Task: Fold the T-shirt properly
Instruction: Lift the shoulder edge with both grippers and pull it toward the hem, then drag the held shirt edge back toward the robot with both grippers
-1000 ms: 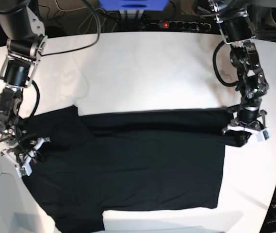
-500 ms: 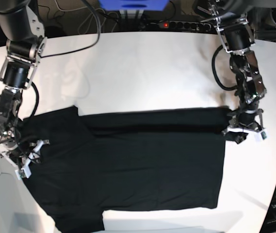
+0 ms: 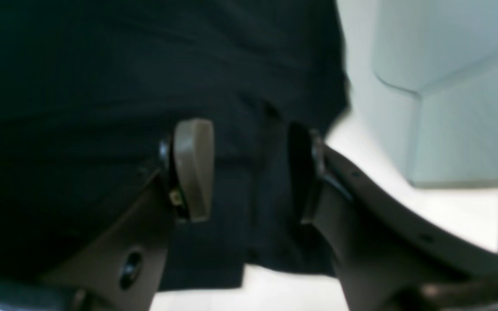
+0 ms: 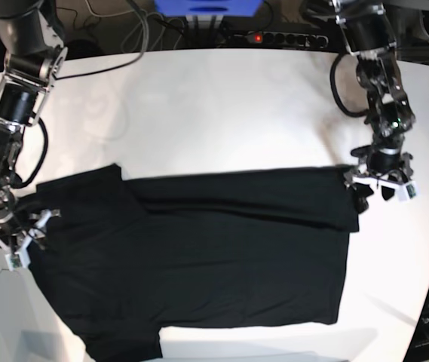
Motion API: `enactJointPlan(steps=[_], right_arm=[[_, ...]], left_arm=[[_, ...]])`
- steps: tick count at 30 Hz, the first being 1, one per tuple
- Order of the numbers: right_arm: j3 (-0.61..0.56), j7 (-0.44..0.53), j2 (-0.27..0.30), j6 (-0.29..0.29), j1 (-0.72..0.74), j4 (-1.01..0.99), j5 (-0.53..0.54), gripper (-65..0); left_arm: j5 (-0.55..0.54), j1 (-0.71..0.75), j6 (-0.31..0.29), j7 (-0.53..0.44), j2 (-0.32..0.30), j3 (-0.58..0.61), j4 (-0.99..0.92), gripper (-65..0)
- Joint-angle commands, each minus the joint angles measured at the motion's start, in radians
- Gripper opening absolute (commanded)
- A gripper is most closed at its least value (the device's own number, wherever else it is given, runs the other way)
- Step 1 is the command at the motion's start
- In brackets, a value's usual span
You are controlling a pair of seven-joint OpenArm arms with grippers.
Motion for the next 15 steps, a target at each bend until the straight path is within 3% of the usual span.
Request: enactJointPlan(steps=[1,11,13,15], right_arm=[[0.005,0.024,0.017,-0.020,0.021,0.029,0.019,-36.0],[0.146,0.028,0.033,-0.020,-0.002,-0.022,0.016,-36.0],[0.160,0.034,0.054,-0.020,-0.002,-0.068,0.016,-36.0],[0.164,0.037,0.068,-0.020,0.000,-0.121,0.016,-36.0]], left_arm=[[-0.008,-0.011,-0.007,-0.025,-0.001,-0.001,0.013,-20.5],[-0.008,-0.020,-0.009,-0.019,0.043,0.023,-0.122,-20.9],[-0.008,-0.024,-0.009,-0.019,0.037,0.049,-0.143,-24.6],[-0.008,-0.026,-0.009,-0.019,0.034,0.059,-0.160,-32.6]])
